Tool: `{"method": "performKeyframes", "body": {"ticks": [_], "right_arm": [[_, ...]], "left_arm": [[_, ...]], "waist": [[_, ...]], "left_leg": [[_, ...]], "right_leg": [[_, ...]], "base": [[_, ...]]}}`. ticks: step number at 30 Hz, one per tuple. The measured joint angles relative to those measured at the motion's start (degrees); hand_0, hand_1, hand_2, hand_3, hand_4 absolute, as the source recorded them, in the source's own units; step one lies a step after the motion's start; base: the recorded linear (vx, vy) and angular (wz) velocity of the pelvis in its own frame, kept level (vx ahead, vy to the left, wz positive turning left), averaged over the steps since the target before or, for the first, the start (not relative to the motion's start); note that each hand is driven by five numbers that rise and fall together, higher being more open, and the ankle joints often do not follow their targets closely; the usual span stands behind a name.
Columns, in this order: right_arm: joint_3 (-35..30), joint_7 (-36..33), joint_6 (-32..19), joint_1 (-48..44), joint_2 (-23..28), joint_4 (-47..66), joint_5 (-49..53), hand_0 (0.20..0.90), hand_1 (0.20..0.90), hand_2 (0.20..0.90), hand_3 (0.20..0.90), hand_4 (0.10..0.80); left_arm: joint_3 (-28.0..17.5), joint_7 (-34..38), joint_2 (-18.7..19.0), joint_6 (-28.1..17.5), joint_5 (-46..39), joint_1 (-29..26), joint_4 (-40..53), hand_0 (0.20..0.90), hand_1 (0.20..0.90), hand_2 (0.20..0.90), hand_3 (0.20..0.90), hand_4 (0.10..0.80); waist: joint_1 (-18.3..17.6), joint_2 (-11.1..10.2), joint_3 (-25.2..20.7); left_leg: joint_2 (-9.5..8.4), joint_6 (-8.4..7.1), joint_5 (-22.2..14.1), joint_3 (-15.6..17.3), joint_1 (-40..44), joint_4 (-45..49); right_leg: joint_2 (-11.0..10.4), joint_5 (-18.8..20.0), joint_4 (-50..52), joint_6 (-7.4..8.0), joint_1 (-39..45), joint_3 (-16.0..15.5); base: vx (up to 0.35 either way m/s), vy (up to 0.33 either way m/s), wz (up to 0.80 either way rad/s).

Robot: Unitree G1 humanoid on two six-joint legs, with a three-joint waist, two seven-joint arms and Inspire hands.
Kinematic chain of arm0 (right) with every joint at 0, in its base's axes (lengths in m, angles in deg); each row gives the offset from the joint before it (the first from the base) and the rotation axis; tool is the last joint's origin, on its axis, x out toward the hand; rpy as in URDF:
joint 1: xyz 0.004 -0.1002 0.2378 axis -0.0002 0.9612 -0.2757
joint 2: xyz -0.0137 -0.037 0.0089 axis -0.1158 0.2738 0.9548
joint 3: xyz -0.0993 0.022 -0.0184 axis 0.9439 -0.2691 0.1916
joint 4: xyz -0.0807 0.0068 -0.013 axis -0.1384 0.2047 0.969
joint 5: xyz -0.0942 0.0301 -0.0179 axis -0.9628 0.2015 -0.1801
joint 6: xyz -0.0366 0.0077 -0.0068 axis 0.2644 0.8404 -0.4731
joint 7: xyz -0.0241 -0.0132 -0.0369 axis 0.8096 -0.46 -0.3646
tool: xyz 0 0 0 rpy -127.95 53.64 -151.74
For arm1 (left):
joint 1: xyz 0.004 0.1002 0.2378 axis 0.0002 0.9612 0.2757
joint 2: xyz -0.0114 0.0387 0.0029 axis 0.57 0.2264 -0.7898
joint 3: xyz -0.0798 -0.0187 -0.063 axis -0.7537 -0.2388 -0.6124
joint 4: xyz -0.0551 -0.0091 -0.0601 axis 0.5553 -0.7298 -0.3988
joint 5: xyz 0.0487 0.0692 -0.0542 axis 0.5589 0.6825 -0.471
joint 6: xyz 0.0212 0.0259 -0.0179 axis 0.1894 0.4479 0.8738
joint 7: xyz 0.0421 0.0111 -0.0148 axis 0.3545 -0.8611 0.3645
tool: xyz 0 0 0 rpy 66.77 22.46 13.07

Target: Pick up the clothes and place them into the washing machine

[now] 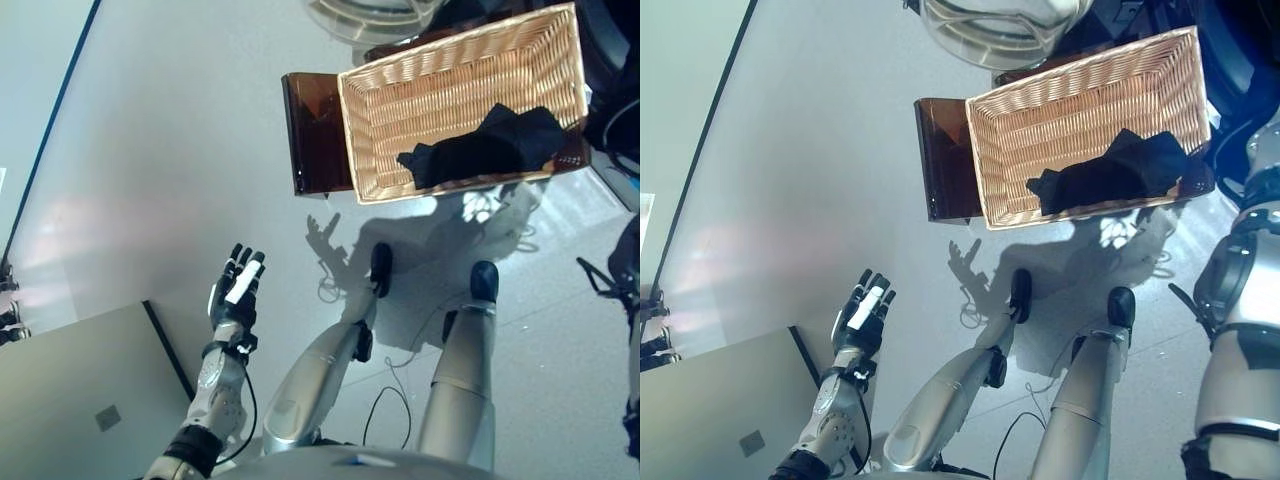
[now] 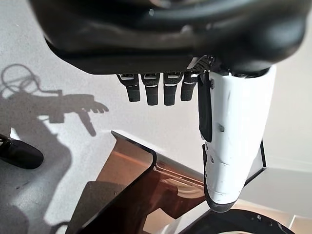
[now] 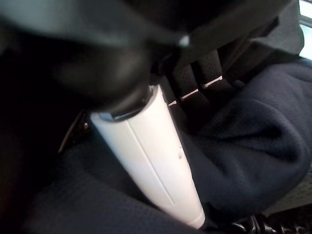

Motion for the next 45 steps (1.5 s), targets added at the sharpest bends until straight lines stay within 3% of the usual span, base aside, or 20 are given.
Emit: {"method": "performKeyframes", "body": {"ticks": [6,15,24,32,33,34,45], "right_arm": [[2.95,0.31,0.49,-1.26,1.4,-1.01,-1.93,0.2,0.2,0.2,0.2,0.3],[17.47,4.99,11.7,-5.26,4.32,-9.52,-15.52,0.2,0.2,0.2,0.2,0.3],[25.56,6.48,12.49,-10.39,6.14,-9.12,-18.68,0.2,0.2,0.2,0.2,0.3],[27.11,6.32,12.34,-11.25,6.65,-5.2,-18.68,0.211,0.211,0.211,0.211,0.308],[27.08,6.32,12.33,-11.26,6.65,-5.29,-18.68,0.389,0.389,0.389,0.389,0.435],[27.05,6.22,12.34,-11.26,6.66,-5.51,-18.69,0.9,0.9,0.9,0.9,0.8],[26.2,5.16,12.33,-11.27,6.7,-5.85,-19.84,0.9,0.9,0.9,0.9,0.8]], "left_arm": [[0.06,0.06,0.07,-0.07,-0.57,0.44,1.85,0.9,0.9,0.9,0.9,0.8],[0.25,-0.36,0.4,-0.1,-0.71,2.48,8.42,0.9,0.9,0.9,0.9,0.8],[0.21,-0.51,0.46,-0.18,-0.72,2.99,9.08,0.9,0.9,0.9,0.9,0.8],[0.2,-0.05,0.46,-0.9,-0.73,2.99,9.13,0.9,0.9,0.9,0.9,0.8],[0.2,0.03,0.46,-1.12,-0.74,2.99,9.13,0.9,0.9,0.9,0.9,0.8],[0.2,0.07,0.46,-1.17,-0.74,2.99,9.12,0.9,0.9,0.9,0.9,0.8],[-0.04,0.51,0.46,-1.36,-0.76,2.98,9.15,0.9,0.9,0.9,0.9,0.8]], "waist": [[-0.01,-0.08,0.06],[-0.35,-0.13,0.1],[-0.52,-0.22,0.17],[-0.63,-0.35,0.27],[-0.63,-0.38,0.3],[-0.65,-0.39,0.3],[-1.18,-0.65,0.5]], "left_leg": [[-0.54,-0.1,0.13,0.25,-1.86,0.12],[-0.78,-0.39,0.31,0.57,-3.92,0.48],[-0.68,-0.89,0.61,0.65,-7.5,1.0],[-0.69,-0.88,0.62,0.66,-7.99,0.98],[-0.69,-0.88,0.62,0.64,-8.02,1.02],[-0.7,-0.88,0.62,0.62,-8.02,1.03],[-0.56,-0.88,0.62,0.55,-7.55,1.75]], "right_leg": [[-0.2,-0.54,1.66,0.0,-2.63,0.67],[-0.05,-1.02,3.57,-0.26,-5.56,1.26],[0.32,-1.24,5.13,-0.73,-9.69,1.54],[0.36,-1.25,5.27,-0.74,-10.18,1.6],[0.36,-1.25,5.27,-0.75,-10.18,1.58],[0.33,-1.25,5.27,-0.75,-10.15,1.55],[0.32,-0.95,4.81,-0.78,-9.1,1.2]], "base": [[-0.019,-0.011,0.03],[-0.012,-0.022,0.02],[0.006,-0.009,0.03],[0.0,0.0,0.0],[0.0,0.0,0.0],[0.0,0.0,0.0],[-0.015,0.025,0.0]]}}
